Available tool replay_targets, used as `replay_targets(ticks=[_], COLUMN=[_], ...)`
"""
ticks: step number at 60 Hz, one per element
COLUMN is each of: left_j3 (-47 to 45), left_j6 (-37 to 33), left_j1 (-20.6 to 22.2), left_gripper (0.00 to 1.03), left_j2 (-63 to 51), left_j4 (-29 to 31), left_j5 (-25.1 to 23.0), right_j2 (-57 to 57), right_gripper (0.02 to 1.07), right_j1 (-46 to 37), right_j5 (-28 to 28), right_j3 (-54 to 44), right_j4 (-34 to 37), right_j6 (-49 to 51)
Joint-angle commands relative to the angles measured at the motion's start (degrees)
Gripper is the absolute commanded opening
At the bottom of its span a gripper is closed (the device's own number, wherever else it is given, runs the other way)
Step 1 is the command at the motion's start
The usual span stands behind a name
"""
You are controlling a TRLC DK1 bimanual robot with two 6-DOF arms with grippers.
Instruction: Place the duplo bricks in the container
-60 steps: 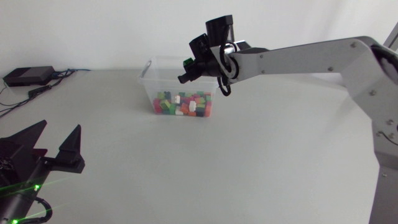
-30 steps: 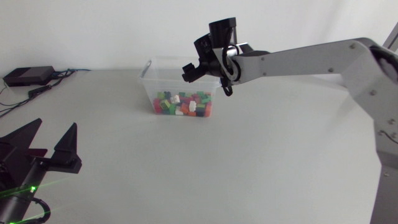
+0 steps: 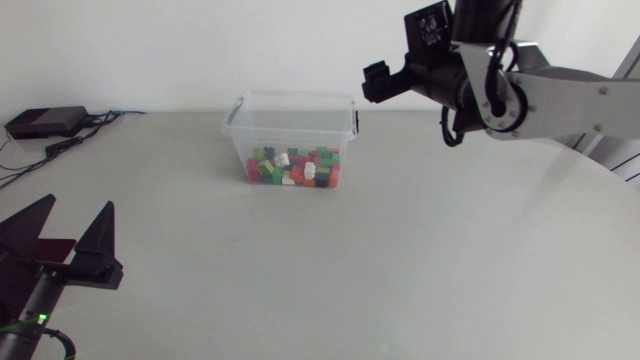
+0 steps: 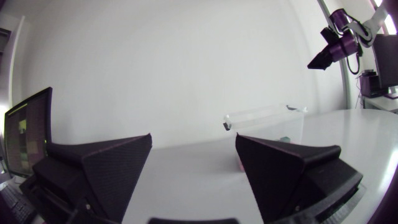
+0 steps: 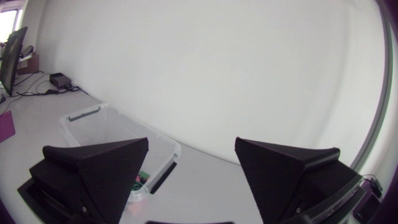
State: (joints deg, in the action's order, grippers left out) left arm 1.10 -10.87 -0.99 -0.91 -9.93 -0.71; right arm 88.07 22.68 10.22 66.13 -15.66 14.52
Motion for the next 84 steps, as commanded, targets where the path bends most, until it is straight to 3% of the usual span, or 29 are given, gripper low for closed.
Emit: replay_targets(ticks=[1, 12, 44, 71, 84], left_j3=[-1.3, -1.3, -1.3, -1.3, -1.2], left_j6=[1.1, 1.1, 1.3, 1.1, 3.4], left_j1=[-0.1, 0.0, 0.6, 0.6, 0.7], left_gripper=[0.93, 0.93, 0.94, 0.98, 0.98], left_j2=[0.9, 1.5, 1.7, 1.7, 1.5], left_j4=[0.4, 1.0, 2.9, 5.0, 6.2], left_j5=[0.4, 0.4, 0.4, 0.4, 0.5], right_j2=[-3.8, -13.4, -39.6, -59.9, -66.7], right_gripper=[1.03, 1.03, 1.03, 1.03, 1.03], right_j1=[-1.2, -4.5, -15.6, -19.2, -20.0], right_j5=[1.2, 3.8, 3.8, 3.5, 0.2], right_j3=[-5.1, -14.3, -35.7, -48.7, -52.9], right_j4=[-1.1, -3.1, -4.8, -2.1, 2.1], right_j6=[1.6, 2.6, 9.4, 9.9, 4.1])
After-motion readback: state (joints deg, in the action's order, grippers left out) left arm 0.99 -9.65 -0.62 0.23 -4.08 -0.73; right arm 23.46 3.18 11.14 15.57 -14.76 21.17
